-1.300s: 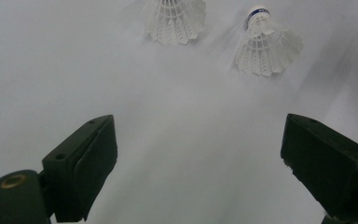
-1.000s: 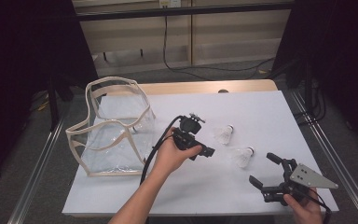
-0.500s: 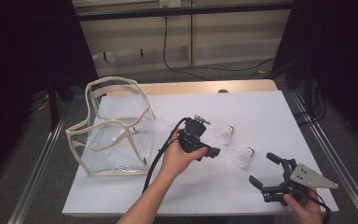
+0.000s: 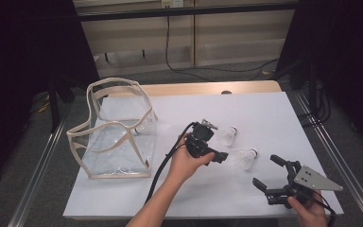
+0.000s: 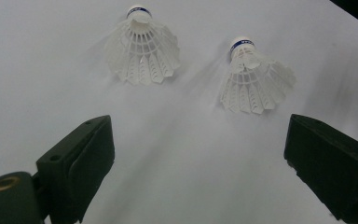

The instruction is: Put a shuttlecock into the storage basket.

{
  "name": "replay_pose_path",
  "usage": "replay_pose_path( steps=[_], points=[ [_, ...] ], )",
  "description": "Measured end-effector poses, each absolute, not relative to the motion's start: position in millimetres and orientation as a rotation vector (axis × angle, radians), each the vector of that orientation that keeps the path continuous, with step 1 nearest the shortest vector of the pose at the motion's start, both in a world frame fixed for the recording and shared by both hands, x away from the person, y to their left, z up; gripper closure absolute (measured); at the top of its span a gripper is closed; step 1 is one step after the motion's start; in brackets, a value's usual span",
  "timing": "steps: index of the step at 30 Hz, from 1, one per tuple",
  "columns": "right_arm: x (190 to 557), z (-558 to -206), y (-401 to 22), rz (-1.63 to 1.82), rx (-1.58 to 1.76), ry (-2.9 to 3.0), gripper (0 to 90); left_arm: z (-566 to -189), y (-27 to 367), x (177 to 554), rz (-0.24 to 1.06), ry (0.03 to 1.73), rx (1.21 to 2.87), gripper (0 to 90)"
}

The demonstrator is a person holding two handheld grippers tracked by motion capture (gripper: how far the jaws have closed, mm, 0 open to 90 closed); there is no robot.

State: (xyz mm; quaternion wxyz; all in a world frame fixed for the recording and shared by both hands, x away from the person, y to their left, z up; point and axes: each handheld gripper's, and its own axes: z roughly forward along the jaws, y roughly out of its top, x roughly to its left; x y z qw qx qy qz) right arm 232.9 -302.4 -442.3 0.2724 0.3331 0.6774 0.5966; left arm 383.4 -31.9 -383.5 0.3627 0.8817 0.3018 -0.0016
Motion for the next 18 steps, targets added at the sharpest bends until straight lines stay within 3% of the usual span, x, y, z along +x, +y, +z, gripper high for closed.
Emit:
replay_pose_path(
  steps=[18],
  points=[
    [233.1,-442.6,-302.2,1.608,0.895,1.827,0.7,-393.7,-42.2,383.3,0.032,0.710,2.220,7.6]
  ],
)
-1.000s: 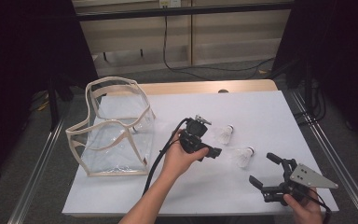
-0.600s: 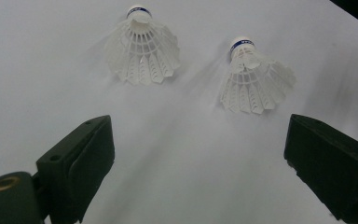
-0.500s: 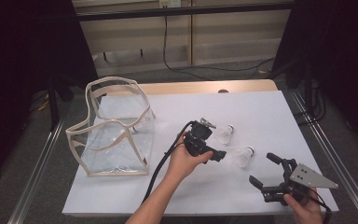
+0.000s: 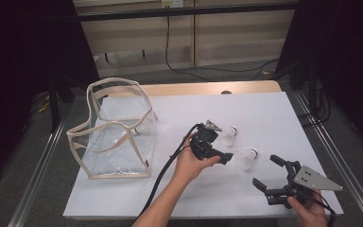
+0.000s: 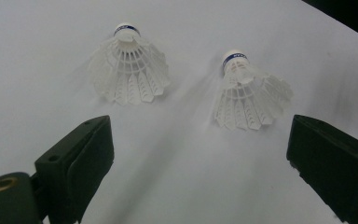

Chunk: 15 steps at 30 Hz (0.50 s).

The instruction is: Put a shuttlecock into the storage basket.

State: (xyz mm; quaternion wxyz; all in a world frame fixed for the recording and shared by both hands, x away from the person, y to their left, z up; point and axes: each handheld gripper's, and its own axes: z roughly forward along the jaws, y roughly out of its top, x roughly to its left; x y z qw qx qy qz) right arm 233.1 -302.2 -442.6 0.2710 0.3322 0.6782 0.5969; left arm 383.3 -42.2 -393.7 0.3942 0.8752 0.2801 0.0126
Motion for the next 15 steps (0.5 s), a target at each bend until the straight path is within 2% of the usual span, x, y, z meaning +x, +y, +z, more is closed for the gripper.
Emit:
replay_pose_path(
  steps=[15],
  points=[
    [234.1,-442.5,-301.2,1.609,0.897,1.831,0.7,-403.8,-53.2,380.4,0.049,0.657,2.184,8.4]
  ],
)
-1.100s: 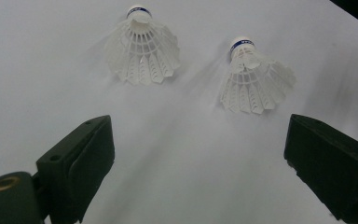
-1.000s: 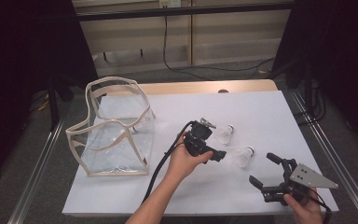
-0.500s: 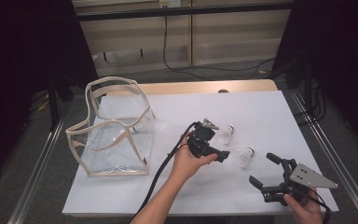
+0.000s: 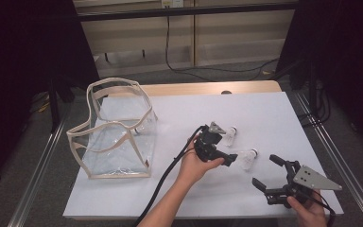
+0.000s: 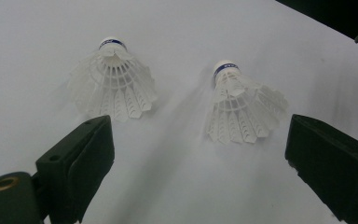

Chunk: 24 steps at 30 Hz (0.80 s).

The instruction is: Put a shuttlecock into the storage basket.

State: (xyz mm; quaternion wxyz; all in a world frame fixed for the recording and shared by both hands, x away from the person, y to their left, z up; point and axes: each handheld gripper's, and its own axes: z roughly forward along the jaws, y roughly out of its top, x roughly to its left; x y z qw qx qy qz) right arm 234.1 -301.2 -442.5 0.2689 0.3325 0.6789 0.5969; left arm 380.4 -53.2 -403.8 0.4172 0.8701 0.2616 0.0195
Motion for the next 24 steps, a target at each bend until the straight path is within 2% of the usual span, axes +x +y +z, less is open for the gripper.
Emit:
replay_pose_path(
  steps=[24],
  points=[
    [235.6,-443.4,-301.2,1.613,0.898,1.833,0.7,-418.1,-72.2,380.5,0.091,0.589,2.179,21.3]
  ],
)
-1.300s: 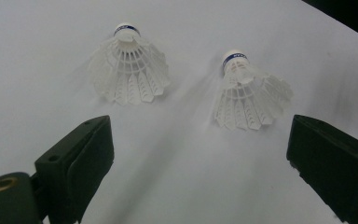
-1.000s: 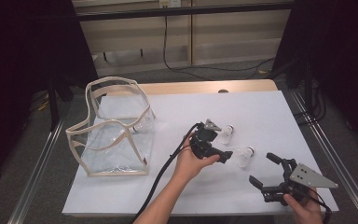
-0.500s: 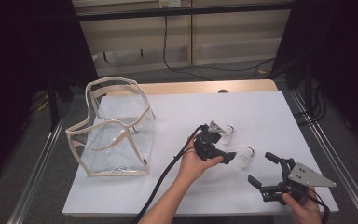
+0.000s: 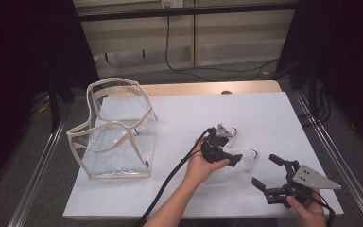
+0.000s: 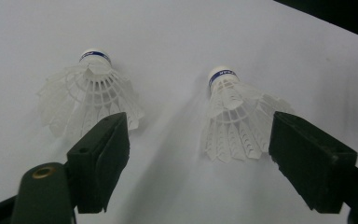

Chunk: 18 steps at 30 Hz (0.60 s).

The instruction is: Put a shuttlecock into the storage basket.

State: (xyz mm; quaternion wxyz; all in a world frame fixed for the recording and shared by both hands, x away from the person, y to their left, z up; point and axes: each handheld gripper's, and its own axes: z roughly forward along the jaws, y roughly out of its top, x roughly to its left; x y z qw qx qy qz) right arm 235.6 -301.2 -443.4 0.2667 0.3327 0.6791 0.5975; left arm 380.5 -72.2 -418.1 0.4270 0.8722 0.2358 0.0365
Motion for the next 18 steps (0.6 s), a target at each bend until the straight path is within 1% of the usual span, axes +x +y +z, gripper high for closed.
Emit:
replay_pose_path(
  steps=[3,8,10,11,13,16,18],
  points=[
    [234.9,-443.6,-302.4,1.612,0.905,1.831,0.7,-418.4,-73.5,381.1,0.083,0.583,2.176,23.3],
    [234.5,-443.6,-304.0,1.608,0.903,1.827,0.7,-422.5,-75.9,381.7,0.072,0.553,2.183,29.6],
    [234.6,-443.6,-303.8,1.608,0.904,1.828,0.7,-424.6,-76.9,381.8,0.064,0.546,2.191,34.6],
    [234.8,-443.7,-303.6,1.609,0.903,1.829,0.7,-425.8,-77.5,381.9,0.059,0.538,2.191,34.8],
    [234.9,-443.7,-303.1,1.609,0.905,1.830,0.7,-427.4,-78.9,381.4,0.057,0.520,2.191,40.1],
    [235.5,-443.9,-303.4,1.609,0.903,1.830,0.8,-429.3,-81.2,381.0,0.052,0.509,2.192,44.8],
    [235.8,-444.0,-303.5,1.608,0.902,1.830,0.7,-430.8,-82.1,381.5,0.052,0.513,2.190,46.3]
  ],
)
